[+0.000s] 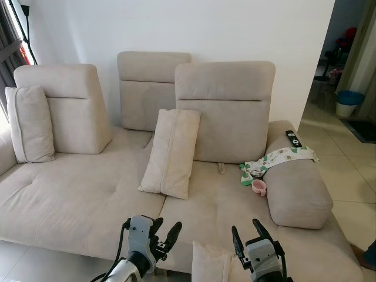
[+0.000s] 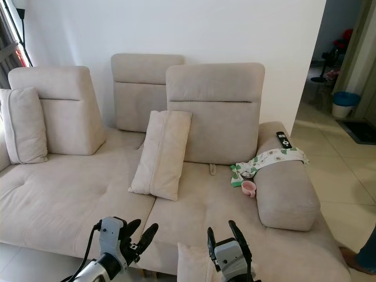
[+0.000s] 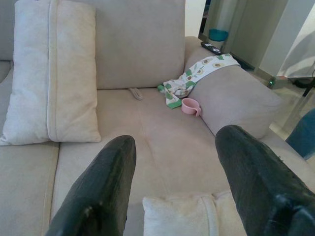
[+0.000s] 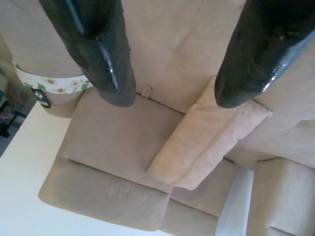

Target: Move the pillow to the sofa from floor

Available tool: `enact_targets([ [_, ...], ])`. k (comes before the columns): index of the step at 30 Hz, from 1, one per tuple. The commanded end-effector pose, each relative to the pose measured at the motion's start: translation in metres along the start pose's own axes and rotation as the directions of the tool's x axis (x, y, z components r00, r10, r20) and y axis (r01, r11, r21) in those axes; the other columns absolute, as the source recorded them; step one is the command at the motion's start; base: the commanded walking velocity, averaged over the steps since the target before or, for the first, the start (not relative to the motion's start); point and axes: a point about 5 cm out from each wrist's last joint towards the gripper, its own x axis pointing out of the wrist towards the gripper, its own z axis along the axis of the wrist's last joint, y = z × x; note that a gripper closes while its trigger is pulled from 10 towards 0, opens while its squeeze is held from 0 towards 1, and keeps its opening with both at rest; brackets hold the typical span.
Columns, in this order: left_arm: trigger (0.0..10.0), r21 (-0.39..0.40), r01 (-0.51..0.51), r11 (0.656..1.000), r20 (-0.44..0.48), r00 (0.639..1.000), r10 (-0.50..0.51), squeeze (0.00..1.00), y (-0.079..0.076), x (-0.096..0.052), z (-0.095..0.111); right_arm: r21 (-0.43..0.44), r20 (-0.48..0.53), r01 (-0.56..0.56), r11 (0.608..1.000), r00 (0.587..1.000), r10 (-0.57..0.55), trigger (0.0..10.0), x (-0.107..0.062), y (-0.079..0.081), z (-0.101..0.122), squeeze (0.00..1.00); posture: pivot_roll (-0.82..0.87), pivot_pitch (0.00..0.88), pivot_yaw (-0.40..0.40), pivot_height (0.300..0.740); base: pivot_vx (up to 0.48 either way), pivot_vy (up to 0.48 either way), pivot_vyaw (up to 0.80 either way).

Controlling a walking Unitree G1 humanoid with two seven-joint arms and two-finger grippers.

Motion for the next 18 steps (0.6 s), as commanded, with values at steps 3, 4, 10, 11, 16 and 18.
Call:
enact_targets([
  [3,10.0,0.008,0.005,1.000,-0.021,1.000,-0.004,0.00,0.0009,-0.0025,-0.0040,0.004,0.001,0.000,1.000,1.000,0.000,10.0,-0.0008,0.0029,0.0002,0.00,0.08,0.000,0.086,0.740,0.000,0.000,0.00],
  [4,10.0,0.010,0.008,1.000,-0.022,1.000,-0.007,0.00,0.0005,-0.0028,-0.0043,0.004,0.000,0.000,1.000,1.000,0.000,10.0,-0.0011,0.0030,0.0002,0.00,0.08,0.000,0.087,0.740,0.000,0.000,0.00],
  [10,10.0,0.013,0.010,1.000,-0.024,1.000,-0.010,0.00,0.0002,-0.0034,-0.0045,0.004,0.000,0.002,1.000,1.000,-0.002,10.0,-0.0016,0.0031,0.0005,0.00,0.08,0.000,0.088,0.740,0.000,0.000,0.00],
  [11,10.0,0.014,0.011,1.000,-0.024,1.000,-0.011,0.00,0.0001,-0.0035,-0.0046,0.004,0.001,0.002,1.000,1.000,-0.002,10.0,-0.0014,0.0033,0.0009,0.00,0.08,0.000,0.088,0.740,0.000,0.000,0.00],
  [16,10.0,0.016,0.014,1.000,-0.025,1.000,-0.013,0.00,0.0000,-0.0037,-0.0048,0.004,0.003,0.003,1.000,1.000,-0.003,10.0,-0.0008,0.0036,0.0014,0.00,0.08,0.000,0.089,0.740,0.000,0.000,0.00],
  [18,10.0,0.016,0.015,1.000,-0.025,1.000,-0.014,0.00,-0.0001,-0.0038,-0.0048,0.004,0.003,0.003,1.000,1.000,-0.003,10.0,-0.0008,0.0036,0.0015,0.00,0.08,0.000,0.088,0.740,0.000,0.000,0.00],
])
